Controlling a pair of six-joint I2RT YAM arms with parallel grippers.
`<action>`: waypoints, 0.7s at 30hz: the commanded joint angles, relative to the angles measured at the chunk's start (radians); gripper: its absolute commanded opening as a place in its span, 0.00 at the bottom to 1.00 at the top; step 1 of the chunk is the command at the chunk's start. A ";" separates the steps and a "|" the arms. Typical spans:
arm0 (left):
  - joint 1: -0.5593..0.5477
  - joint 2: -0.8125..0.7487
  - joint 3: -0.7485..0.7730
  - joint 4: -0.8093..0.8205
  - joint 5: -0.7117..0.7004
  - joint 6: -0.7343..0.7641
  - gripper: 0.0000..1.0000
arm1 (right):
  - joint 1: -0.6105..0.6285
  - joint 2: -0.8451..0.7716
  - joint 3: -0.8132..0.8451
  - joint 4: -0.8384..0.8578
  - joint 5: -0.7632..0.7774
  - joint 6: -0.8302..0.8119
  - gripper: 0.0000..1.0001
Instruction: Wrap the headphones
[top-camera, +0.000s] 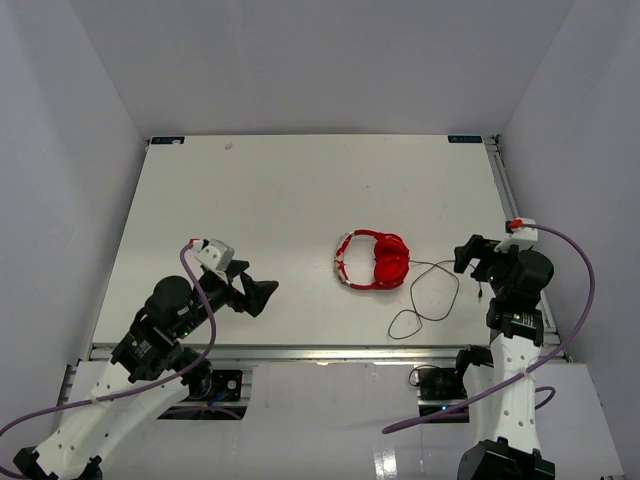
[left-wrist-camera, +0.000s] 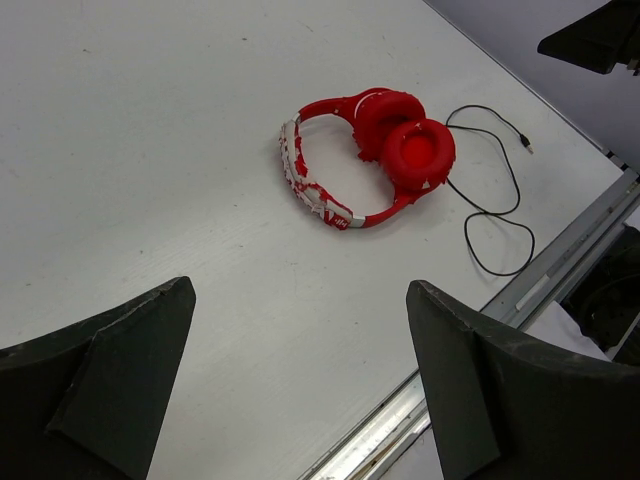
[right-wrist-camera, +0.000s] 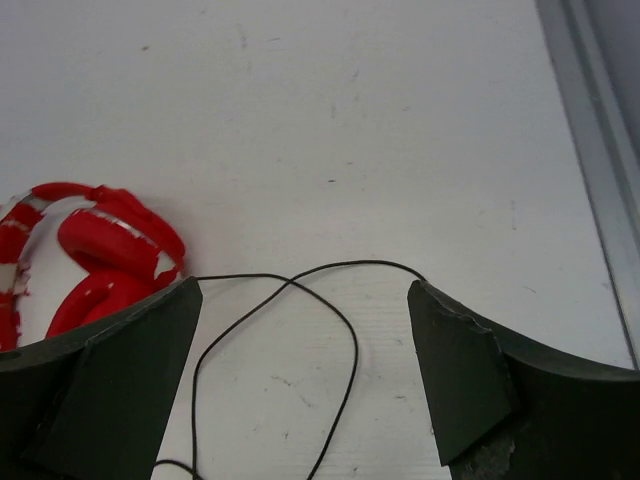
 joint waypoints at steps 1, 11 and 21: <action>0.002 0.049 -0.030 0.067 0.048 -0.058 0.98 | -0.003 -0.023 0.035 -0.026 -0.513 -0.303 0.90; 0.004 0.619 0.194 0.089 0.171 -0.209 0.95 | -0.008 0.084 0.085 -0.188 -0.845 -0.584 0.90; -0.026 1.226 0.639 -0.117 -0.010 -0.350 0.76 | -0.027 0.060 0.078 -0.185 -0.836 -0.587 0.90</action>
